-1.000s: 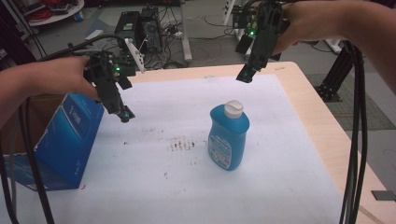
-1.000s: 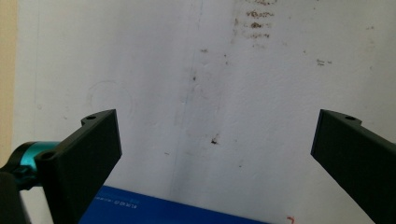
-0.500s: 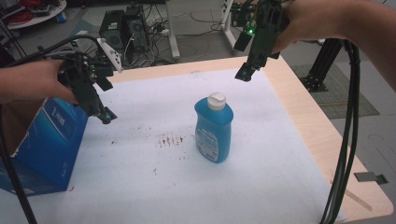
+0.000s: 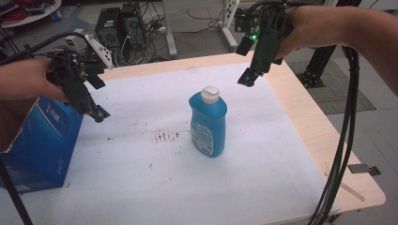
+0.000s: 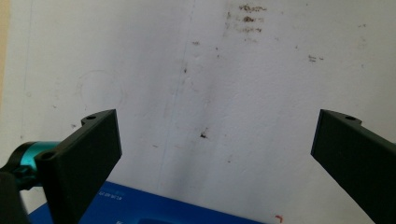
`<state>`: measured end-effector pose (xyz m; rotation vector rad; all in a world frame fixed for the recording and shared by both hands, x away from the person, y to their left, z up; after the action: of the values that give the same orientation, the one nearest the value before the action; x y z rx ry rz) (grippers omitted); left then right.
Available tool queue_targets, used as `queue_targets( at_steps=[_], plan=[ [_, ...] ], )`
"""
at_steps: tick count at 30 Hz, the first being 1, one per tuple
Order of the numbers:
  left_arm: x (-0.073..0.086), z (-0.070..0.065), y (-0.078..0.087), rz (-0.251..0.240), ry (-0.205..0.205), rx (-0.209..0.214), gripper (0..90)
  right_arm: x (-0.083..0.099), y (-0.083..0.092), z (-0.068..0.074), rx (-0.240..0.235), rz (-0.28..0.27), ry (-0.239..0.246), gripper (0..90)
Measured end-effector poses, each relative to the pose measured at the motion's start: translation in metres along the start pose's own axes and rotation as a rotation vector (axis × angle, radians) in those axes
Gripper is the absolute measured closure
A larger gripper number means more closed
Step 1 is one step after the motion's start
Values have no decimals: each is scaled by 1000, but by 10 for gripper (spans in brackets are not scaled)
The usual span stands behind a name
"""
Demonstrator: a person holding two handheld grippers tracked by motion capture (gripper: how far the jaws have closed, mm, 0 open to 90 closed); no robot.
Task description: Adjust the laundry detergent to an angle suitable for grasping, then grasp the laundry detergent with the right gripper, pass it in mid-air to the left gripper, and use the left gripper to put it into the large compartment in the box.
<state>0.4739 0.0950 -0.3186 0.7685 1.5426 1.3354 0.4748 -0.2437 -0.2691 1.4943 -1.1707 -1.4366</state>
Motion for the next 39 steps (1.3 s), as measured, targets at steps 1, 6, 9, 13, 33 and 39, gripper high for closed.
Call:
queue_targets(
  at_steps=[1, 6, 9, 13, 33, 39],
  plan=[
    [0, 0, 0, -2, -3, 0, 17, 1, -1, 1, -1, 1, -3, 23],
    [-2, -1, -3, -3, -4, 6, 17, 6, -3, 6, 4, 0, -12, 23],
    [-3, 0, -3, -8, -3, 6, 17, 9, -5, 8, 8, 4, -12, 23],
    [-3, -1, -3, -8, -5, 7, 17, 10, -7, 10, 12, 4, -18, 23],
    [-5, -2, -8, -13, -19, 15, 17, 27, -12, 36, 34, -83, -258, 23],
    [-7, -3, -9, -16, -20, 16, 17, 35, -12, 47, 80, -103, -320, 23]
  ],
)
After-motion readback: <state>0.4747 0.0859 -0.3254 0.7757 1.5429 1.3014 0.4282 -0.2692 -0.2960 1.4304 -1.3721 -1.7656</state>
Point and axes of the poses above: each handheld gripper's, and its own axes: y roughly backward along the jaws, x roughly out of its underside, z roughly to its left, the point moved 3 cm from there along -y, roughly forward along the jaws, and after that the axes turned 8 degrees about y, right-handed, at the moved point
